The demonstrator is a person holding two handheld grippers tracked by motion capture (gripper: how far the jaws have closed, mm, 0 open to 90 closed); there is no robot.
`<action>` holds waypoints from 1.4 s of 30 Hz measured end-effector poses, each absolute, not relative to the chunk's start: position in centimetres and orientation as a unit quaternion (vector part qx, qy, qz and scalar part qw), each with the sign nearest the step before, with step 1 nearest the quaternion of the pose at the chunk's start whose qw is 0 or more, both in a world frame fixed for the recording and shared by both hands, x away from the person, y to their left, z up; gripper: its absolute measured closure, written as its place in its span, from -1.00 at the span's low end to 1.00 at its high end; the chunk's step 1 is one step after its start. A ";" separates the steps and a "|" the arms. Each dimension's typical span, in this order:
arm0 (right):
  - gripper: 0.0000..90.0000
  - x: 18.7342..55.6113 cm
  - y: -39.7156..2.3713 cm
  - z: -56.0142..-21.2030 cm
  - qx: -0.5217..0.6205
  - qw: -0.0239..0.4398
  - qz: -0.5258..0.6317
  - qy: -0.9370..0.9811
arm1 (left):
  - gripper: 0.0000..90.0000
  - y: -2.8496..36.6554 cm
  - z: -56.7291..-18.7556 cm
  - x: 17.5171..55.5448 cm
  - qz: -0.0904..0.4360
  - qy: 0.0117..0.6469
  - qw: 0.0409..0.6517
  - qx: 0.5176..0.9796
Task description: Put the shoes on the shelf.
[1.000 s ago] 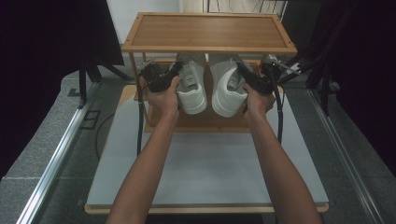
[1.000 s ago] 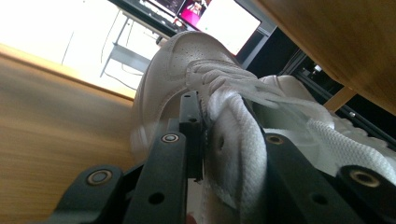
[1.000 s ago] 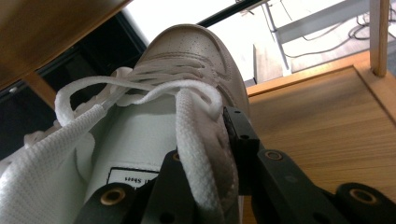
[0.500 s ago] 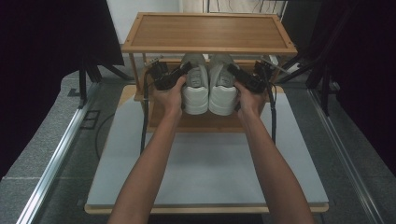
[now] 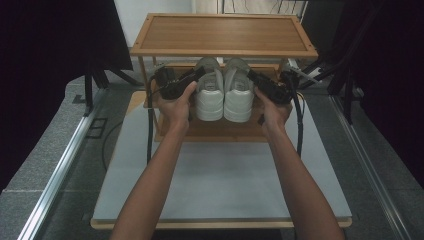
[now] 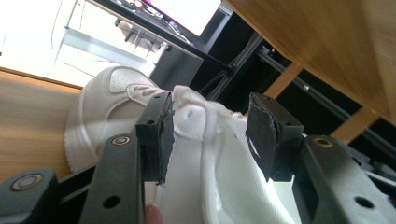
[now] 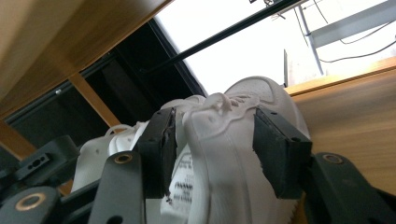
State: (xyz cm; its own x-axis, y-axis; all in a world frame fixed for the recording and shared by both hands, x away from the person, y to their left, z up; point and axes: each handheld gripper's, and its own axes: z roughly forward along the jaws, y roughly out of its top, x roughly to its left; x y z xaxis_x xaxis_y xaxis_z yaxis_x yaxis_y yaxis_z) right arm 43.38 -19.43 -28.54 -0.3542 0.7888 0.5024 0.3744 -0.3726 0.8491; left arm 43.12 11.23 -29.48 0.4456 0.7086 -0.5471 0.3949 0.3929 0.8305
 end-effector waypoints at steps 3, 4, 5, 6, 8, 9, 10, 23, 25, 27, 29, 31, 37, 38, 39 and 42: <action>0.15 42.2 -20.0 -28.3 0.535 0.187 0.617 0.546 | 0.18 11.7 -29.5 42.1 0.124 0.507 0.656 0.546; 0.17 41.8 -20.2 -28.2 0.532 0.191 0.615 0.550 | 0.18 11.9 -29.5 41.7 0.129 0.504 0.652 0.551; 0.20 41.4 -20.4 -28.1 0.527 0.196 0.613 0.555 | 0.19 12.0 -29.5 41.1 0.132 0.501 0.653 0.553; 0.24 40.7 -20.6 -28.1 0.523 0.198 0.611 0.560 | 0.20 12.1 -29.6 40.7 0.133 0.499 0.654 0.553; 0.36 39.8 -20.7 -28.1 0.508 0.201 0.613 0.570 | 0.21 12.2 -29.7 39.6 0.133 0.490 0.652 0.564; 0.41 39.1 -20.7 -28.2 0.498 0.203 0.611 0.581 | 0.21 12.3 -29.7 39.1 0.135 0.485 0.649 0.570; 0.47 38.6 -20.7 -28.3 0.490 0.205 0.608 0.591 | 0.22 12.4 -29.8 38.6 0.137 0.481 0.648 0.574; 0.79 35.0 -18.4 -30.1 0.410 0.201 0.583 0.673 | 0.38 10.4 -31.2 34.5 0.162 0.417 0.615 0.650; 0.78 35.0 -18.2 -30.0 0.405 0.215 0.578 0.675 | 0.41 9.8 -31.6 34.6 0.156 0.416 0.611 0.655; 0.78 35.0 -18.0 -29.9 0.400 0.231 0.568 0.682 | 0.43 9.6 -31.7 34.6 0.163 0.418 0.613 0.650; 0.79 35.0 -17.8 -29.7 0.397 0.239 0.562 0.685 | 0.44 9.6 -31.7 34.7 0.165 0.418 0.614 0.649; 0.81 35.0 -17.8 -29.7 0.400 0.244 0.559 0.684 | 0.44 9.5 -31.7 34.6 0.166 0.417 0.612 0.651; 0.74 35.5 -17.7 -29.6 0.412 0.257 0.553 0.677 | 0.42 9.6 -31.8 34.6 0.163 0.418 0.616 0.648; 0.74 35.8 -17.8 -29.6 0.416 0.248 0.557 0.675 | 0.41 9.6 -31.8 34.6 0.162 0.418 0.616 0.648; 0.74 35.9 -17.8 -29.6 0.418 0.246 0.556 0.675 | 0.41 9.6 -31.8 34.6 0.162 0.418 0.616 0.648; 0.74 36.1 -17.6 -29.6 0.419 0.248 0.555 0.674 | 0.43 9.7 -31.8 34.7 0.161 0.419 0.616 0.647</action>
State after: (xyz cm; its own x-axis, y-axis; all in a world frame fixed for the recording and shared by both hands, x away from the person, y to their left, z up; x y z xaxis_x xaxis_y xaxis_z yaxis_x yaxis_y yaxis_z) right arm 36.14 -17.63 -29.62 -0.5256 0.8404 0.1320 0.2901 0.0312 0.9565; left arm 34.66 9.67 -31.84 0.5965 0.7410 -0.3084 0.3434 0.1117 0.9325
